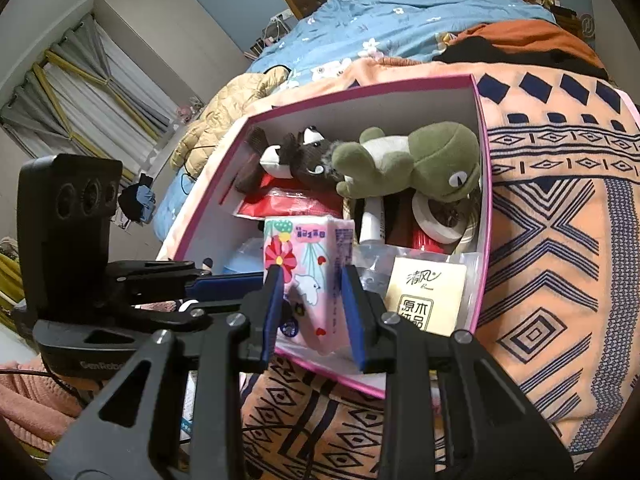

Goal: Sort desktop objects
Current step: 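Lift and carry the flower tissue pack over the pink box, then lower the flower pack beside the cream pack and open the right gripper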

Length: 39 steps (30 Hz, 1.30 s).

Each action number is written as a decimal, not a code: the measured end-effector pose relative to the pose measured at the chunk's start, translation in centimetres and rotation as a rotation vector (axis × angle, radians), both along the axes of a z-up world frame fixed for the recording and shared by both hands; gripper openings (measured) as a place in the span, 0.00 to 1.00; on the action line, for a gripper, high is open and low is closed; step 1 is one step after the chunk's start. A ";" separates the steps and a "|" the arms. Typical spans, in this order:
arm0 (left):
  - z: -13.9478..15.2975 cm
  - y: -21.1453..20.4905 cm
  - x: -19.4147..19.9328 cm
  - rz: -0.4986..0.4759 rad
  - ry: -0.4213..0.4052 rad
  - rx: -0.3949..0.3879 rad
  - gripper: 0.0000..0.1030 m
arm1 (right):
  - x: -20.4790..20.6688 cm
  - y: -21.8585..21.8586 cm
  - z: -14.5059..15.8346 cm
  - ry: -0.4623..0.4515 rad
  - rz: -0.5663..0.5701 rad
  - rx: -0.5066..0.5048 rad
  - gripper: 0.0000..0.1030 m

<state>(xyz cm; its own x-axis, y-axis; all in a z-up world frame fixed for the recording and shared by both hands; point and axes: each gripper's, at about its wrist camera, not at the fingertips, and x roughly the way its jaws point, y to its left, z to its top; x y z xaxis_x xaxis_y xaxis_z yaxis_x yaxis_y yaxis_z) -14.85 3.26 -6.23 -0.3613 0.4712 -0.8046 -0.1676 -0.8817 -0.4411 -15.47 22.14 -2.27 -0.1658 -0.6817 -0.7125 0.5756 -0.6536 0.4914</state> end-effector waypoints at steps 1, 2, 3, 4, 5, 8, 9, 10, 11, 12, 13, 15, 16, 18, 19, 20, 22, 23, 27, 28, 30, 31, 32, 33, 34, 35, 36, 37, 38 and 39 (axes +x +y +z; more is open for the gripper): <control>-0.2 0.0 -0.1 0.001 -0.004 -0.004 0.26 | -0.1 -0.1 -0.2 -0.004 0.000 0.005 0.32; -0.4 0.0 -0.2 0.001 -0.010 -0.006 0.26 | -0.1 -0.2 -0.4 -0.007 -0.001 0.008 0.32; -0.6 0.0 -0.3 -0.003 -0.018 -0.005 0.26 | -0.2 -0.3 -0.7 -0.011 -0.003 0.013 0.32; -0.9 -0.1 -0.4 -0.003 -0.026 -0.007 0.26 | -0.2 -0.3 -0.9 -0.014 -0.003 0.019 0.32; -1.1 -0.1 -0.5 -0.003 -0.032 -0.007 0.26 | -0.3 -0.4 -1.1 -0.017 -0.004 0.026 0.32; -1.8 -0.2 -0.7 -0.004 -0.051 0.001 0.26 | -0.5 -0.4 -1.7 -0.032 -0.009 0.039 0.32; -2.0 -0.1 -0.8 -0.006 -0.056 0.002 0.26 | -0.5 -0.4 -1.9 -0.035 -0.011 0.047 0.31; -2.3 -0.1 -0.9 -0.006 -0.059 0.001 0.26 | -0.5 -0.5 -2.0 -0.032 -0.009 0.054 0.31; -2.5 -0.1 -0.9 -0.006 -0.065 -0.001 0.26 | -0.4 -0.7 -2.0 -0.025 -0.005 0.071 0.30; -2.8 -0.2 -1.1 -0.005 -0.072 0.004 0.26 | -0.5 -0.7 -2.0 -0.023 -0.005 0.080 0.30; -3.0 -0.2 -1.3 -0.004 -0.081 0.009 0.26 | -0.4 -0.9 -2.1 -0.020 -0.005 0.094 0.30; -3.4 -0.2 -1.5 -0.007 -0.089 0.009 0.26 | -0.4 -1.2 -2.3 -0.005 -0.003 0.137 0.26; -3.6 -0.2 -1.6 -0.007 -0.094 0.014 0.26 | -0.3 -1.4 -2.4 0.004 -0.005 0.161 0.23; -3.8 -0.2 -1.7 -0.009 -0.098 0.029 0.26 | -0.1 -1.4 -2.4 0.019 -0.012 0.191 0.22; -3.8 -0.2 -1.7 -0.011 -0.096 0.030 0.26 | 0.0 -1.3 -2.3 0.023 -0.016 0.194 0.22; -3.8 -0.1 -1.8 -0.013 -0.095 0.032 0.26 | 0.0 -1.2 -2.3 0.025 -0.021 0.193 0.22; -4.0 0.3 -1.8 -0.025 -0.099 0.037 0.27 | 0.2 -0.8 -2.0 0.031 -0.033 0.191 0.23; -4.0 0.4 -1.8 -0.029 -0.098 0.036 0.27 | 0.3 -0.7 -1.8 0.035 -0.037 0.191 0.24; -3.9 1.0 -1.8 -0.041 -0.087 0.021 0.29 | 0.7 0.4 -1.2 0.042 -0.070 0.174 0.27; -3.7 1.0 -1.7 -0.036 -0.077 0.018 0.29 | 0.8 0.6 -1.1 0.041 -0.078 0.166 0.27; -3.3 0.8 -1.3 -0.025 -0.054 0.014 0.39 | 1.1 1.0 -0.7 0.048 -0.087 0.149 0.28; -3.1 0.7 -1.0 -0.024 -0.042 0.008 0.41 | 1.3 1.2 -0.5 0.050 -0.087 0.139 0.28; -2.7 0.6 -0.7 -0.015 -0.021 -0.004 0.44 | 1.7 1.4 -0.3 0.055 -0.088 0.122 0.28; -2.2 0.5 -0.2 -0.008 0.004 -0.015 0.49 | 1.9 1.5 0.0 0.061 -0.085 0.109 0.28; -1.7 0.3 0.2 -0.002 0.026 -0.024 0.52 | 2.4 1.7 0.3 0.070 -0.080 0.092 0.29; -1.0 0.1 1.0 0.005 0.057 -0.035 0.57 | 2.8 1.9 0.7 0.082 -0.081 0.078 0.32; -0.5 -0.1 1.5 0.010 0.079 -0.043 0.64 | 3.2 2.0 0.9 0.089 -0.079 0.065 0.35; -0.1 -0.3 1.9 0.015 0.099 -0.051 0.67 | 3.6 2.2 1.2 0.093 -0.074 0.050 0.36; 0.4 -0.5 2.6 0.022 0.122 -0.061 0.74 | 4.0 2.3 1.5 0.099 -0.070 0.035 0.38; 1.0 -0.6 3.4 0.031 0.147 -0.070 0.81 | 4.6 2.4 1.7 0.109 -0.066 0.022 0.41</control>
<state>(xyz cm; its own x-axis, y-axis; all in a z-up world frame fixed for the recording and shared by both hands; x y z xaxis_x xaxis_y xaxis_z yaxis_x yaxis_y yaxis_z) -11.45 2.63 -5.19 -0.4915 0.4028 -0.7721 -0.1980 -0.9151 -0.3513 -10.90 24.55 -0.52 -0.2871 -0.6514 -0.7023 0.5801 -0.7017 0.4137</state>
